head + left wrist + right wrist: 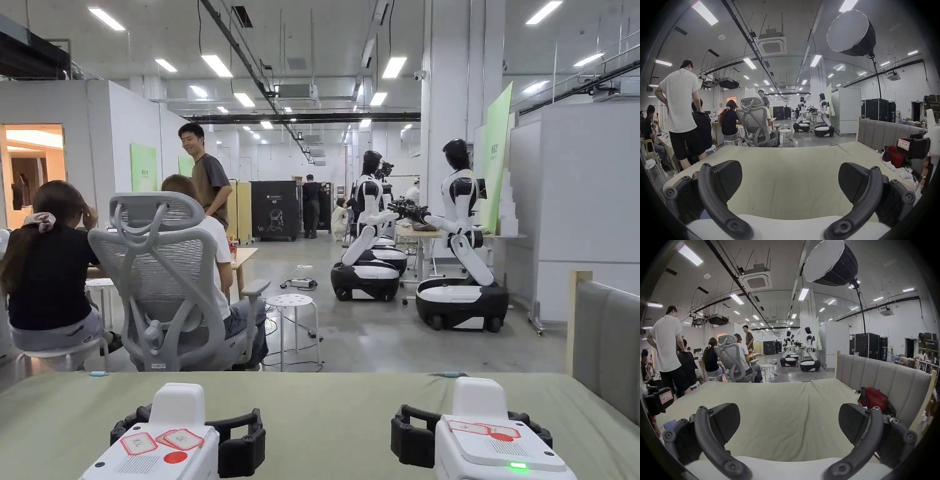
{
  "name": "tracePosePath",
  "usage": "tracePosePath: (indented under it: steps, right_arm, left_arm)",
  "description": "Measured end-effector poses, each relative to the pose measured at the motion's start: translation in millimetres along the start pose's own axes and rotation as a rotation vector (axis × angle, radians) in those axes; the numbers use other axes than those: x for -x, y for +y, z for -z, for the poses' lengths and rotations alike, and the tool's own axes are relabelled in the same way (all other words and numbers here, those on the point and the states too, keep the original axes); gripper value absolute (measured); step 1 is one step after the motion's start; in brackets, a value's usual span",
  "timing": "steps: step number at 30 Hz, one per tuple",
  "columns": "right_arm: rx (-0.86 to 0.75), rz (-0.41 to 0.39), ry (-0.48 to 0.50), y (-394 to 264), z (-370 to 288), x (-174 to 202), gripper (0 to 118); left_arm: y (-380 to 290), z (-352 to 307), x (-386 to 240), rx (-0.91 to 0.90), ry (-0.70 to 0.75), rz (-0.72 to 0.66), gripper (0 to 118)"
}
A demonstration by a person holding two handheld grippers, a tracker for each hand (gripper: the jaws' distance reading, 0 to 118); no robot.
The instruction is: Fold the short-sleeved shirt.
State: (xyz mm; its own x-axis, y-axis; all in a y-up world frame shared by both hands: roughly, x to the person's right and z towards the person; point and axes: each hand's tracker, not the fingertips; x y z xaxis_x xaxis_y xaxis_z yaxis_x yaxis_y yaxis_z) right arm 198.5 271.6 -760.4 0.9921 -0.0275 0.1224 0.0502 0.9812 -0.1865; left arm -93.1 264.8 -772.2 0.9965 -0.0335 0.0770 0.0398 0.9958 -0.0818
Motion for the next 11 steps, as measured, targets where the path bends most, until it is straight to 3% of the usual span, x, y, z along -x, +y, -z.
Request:
tracePosePath:
  steps: [7, 11]
  right_arm:
    - [0.007, -0.042, 0.035, -0.8, -1.4, 2.9, 118]
    - [0.026, -0.022, 0.051, -0.4, -2.2, 3.8, 118]
  left_arm:
    - [-1.8, -1.8, -0.2, 0.005, 0.000, 0.002, 118]
    - [-2.7, -1.5, 0.4, 0.006, 0.004, -0.002, 118]
